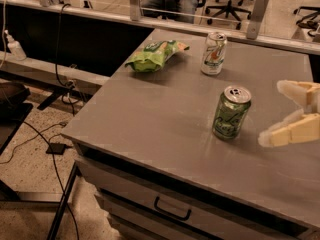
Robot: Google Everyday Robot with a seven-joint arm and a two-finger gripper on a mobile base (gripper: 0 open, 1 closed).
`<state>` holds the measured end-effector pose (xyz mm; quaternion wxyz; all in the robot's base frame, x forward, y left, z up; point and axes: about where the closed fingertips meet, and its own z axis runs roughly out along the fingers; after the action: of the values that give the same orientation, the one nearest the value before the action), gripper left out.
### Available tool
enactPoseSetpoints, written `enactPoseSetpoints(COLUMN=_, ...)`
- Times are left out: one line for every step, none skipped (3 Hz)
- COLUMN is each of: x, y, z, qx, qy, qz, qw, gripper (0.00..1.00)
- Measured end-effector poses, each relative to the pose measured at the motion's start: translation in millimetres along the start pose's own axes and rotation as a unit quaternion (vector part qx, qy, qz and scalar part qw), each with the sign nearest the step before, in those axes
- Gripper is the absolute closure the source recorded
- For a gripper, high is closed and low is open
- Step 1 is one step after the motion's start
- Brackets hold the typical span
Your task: Knock green can over
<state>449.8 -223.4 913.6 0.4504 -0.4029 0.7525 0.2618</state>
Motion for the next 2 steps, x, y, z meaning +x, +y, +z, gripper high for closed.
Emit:
enactPoseSetpoints(x=-8.5, y=6.5, z=7.1, qx=0.023, qy=-0.034, qz=-0.004, qw=0.9991, gripper=0.0)
enactPoseSetpoints(x=-10.0, y=5.8, z=8.6, qx=0.028, qy=-0.037, qz=-0.005, qw=0.9989, gripper=0.0)
